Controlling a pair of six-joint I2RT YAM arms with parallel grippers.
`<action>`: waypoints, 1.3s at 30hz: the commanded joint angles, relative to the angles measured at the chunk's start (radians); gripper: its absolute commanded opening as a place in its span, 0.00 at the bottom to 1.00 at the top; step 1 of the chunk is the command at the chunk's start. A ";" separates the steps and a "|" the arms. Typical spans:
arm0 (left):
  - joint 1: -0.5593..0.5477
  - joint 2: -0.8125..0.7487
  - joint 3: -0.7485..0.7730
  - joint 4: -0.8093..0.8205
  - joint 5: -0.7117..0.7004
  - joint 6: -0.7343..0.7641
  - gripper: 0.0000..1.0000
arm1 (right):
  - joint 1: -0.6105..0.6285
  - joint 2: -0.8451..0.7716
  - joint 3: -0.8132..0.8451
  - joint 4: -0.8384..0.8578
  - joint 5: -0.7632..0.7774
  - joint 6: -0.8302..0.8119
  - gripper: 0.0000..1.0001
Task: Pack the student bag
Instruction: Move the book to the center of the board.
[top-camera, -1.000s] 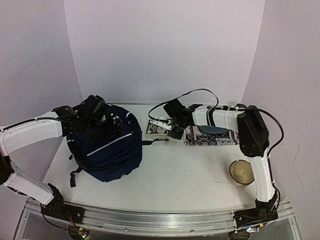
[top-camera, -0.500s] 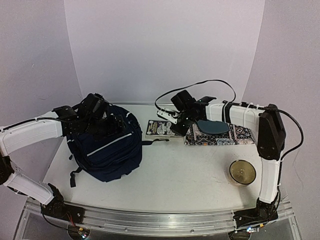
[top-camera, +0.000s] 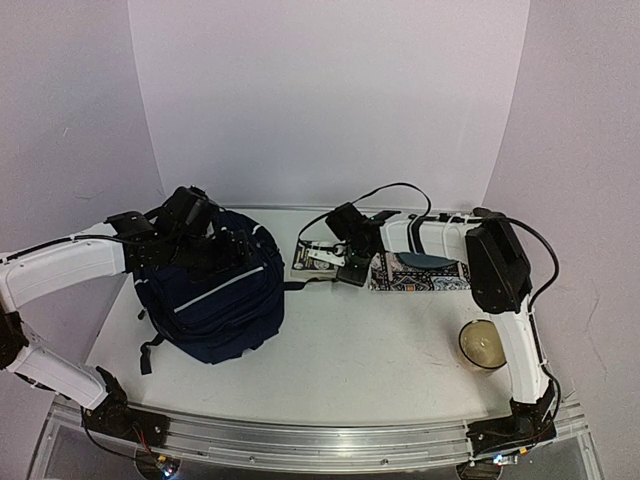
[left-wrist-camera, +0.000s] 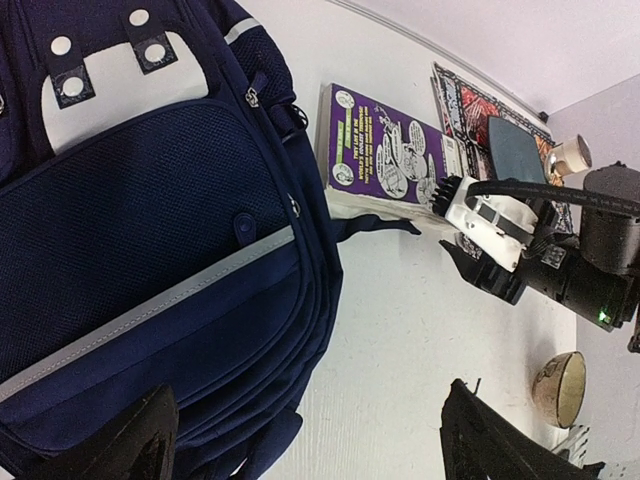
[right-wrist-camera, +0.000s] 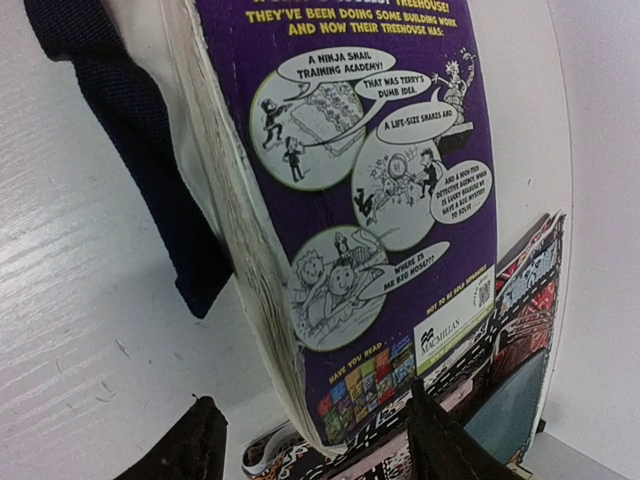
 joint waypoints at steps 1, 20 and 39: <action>0.006 0.008 0.024 0.021 0.022 0.021 0.92 | -0.005 0.055 0.079 -0.027 0.006 -0.062 0.62; 0.006 0.011 0.035 -0.001 0.053 0.024 0.92 | -0.030 0.140 0.146 -0.049 -0.097 -0.087 0.17; 0.006 -0.022 -0.005 0.001 0.006 -0.012 0.92 | 0.048 -0.168 -0.151 -0.088 -0.355 0.356 0.00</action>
